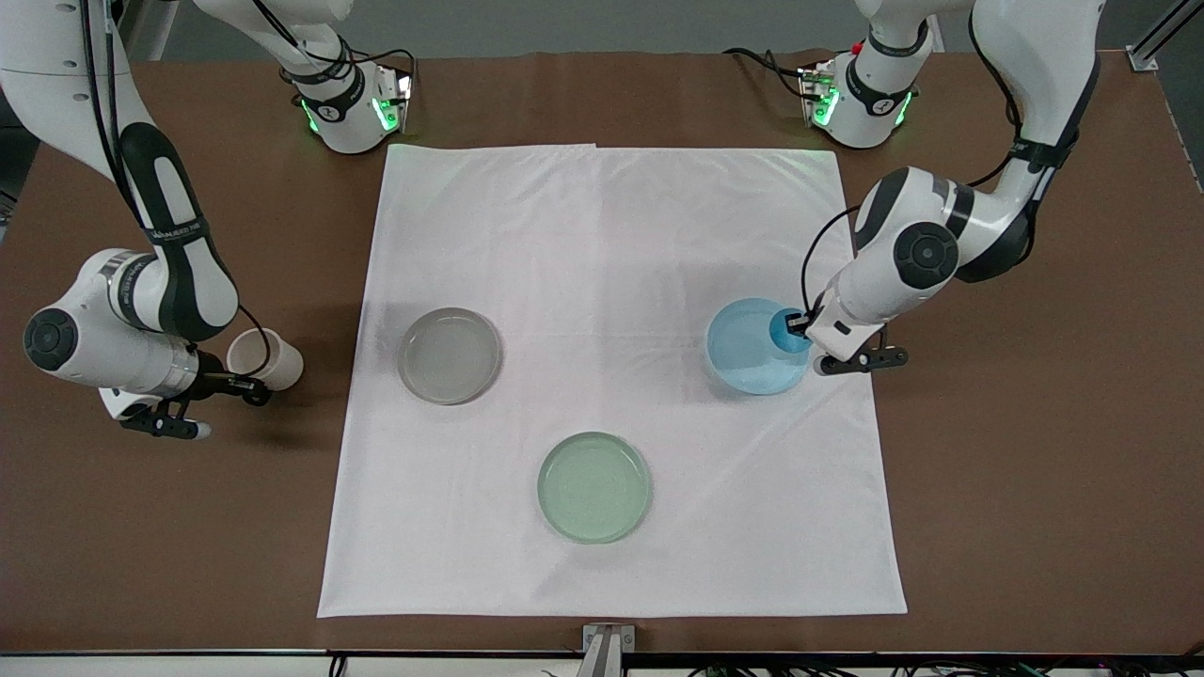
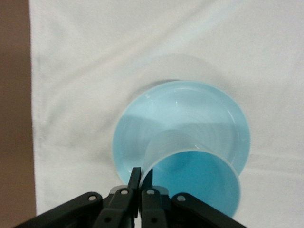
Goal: Place blue cup in blue plate and white mug in gray plate
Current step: 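Carry the blue cup onto the blue plate while the right gripper lifts the mug, then release the cup and withdraw the left gripper while the right gripper lowers the mug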
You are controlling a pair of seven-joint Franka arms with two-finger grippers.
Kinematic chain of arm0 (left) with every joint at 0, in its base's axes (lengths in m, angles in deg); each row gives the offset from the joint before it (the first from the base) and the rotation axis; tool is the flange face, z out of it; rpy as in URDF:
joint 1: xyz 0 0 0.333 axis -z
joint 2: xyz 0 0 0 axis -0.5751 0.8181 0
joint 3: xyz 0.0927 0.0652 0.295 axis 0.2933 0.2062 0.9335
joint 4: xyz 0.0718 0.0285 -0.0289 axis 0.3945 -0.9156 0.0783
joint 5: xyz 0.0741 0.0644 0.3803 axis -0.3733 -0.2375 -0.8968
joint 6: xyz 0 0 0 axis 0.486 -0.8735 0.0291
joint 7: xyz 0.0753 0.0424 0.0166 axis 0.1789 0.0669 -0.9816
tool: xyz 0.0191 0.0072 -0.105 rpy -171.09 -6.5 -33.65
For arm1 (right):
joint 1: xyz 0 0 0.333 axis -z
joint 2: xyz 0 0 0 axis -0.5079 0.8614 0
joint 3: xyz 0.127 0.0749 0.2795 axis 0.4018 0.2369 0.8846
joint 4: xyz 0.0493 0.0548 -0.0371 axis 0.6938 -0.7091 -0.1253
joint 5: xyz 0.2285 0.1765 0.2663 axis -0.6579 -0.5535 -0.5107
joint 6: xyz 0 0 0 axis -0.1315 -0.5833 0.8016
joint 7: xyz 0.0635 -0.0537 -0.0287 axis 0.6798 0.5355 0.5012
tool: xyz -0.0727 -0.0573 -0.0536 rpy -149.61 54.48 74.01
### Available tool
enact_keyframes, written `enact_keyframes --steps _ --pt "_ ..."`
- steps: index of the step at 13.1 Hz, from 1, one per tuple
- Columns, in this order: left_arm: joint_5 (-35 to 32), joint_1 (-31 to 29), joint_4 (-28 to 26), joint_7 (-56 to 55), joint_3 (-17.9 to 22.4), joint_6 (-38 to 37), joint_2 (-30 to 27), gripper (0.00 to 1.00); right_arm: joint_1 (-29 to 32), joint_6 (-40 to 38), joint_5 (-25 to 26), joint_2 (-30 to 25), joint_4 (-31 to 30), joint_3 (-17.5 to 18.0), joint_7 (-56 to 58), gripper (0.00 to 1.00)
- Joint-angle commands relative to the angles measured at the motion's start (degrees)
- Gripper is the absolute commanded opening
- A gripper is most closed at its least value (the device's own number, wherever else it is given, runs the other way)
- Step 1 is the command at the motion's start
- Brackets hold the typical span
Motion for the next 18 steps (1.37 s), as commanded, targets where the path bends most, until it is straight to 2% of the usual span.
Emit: enact_keyframes --steps 1,2,3,4,6,7,11,13,14,18 --pt "0.01 2.17 1.47 -4.94 -0.03 1.66 2.61 0.19 -0.37 0.31 -0.44 -0.62 -0.13 -0.03 0.00 0.00" --pt "0.01 2.00 2.17 -5.39 -0.03 1.66 3.92 0.37 -0.55 0.13 -0.36 -0.70 0.92 0.05 -0.43 0.00" --pt "-0.08 1.91 2.44 -5.48 -0.03 1.57 4.11 0.74 -1.68 -1.52 -0.27 -0.96 2.24 0.06 -0.52 0.00" --pt "-0.17 1.65 2.53 -5.22 -0.03 1.48 3.94 1.00 -2.73 -5.37 -0.27 -1.32 4.69 -0.03 -1.65 0.00" --pt "-0.26 1.03 4.71 -4.69 0.06 -0.70 1.84 1.00 -5.63 -12.59 0.00 -1.58 8.83 0.14 -8.23 0.00" --pt "-0.26 0.68 7.77 -4.51 0.14 -4.54 0.87 1.00 -7.82 -12.96 -0.18 -1.93 8.84 0.32 -11.04 0.00" --pt "-0.34 -2.04 28.32 -2.58 0.23 -26.51 -0.28 1.00 -16.18 -12.00 -1.58 -2.29 7.97 0.41 -23.26 0.00" --pt "-1.13 -4.31 35.98 0.56 0.32 -34.60 -0.63 1.00 -19.60 -10.17 -1.76 -2.29 6.74 0.41 -27.84 0.00" --pt "-1.14 -5.81 38.11 4.07 0.23 -36.64 -1.85 1.00 -20.92 -8.41 -1.76 -2.29 5.86 0.41 -29.42 0.00" --pt "-1.14 -12.49 38.65 16.66 0.15 -39.90 -8.80 1.00 -25.06 -0.85 -1.76 -1.85 1.38 0.41 -30.14 0.00"
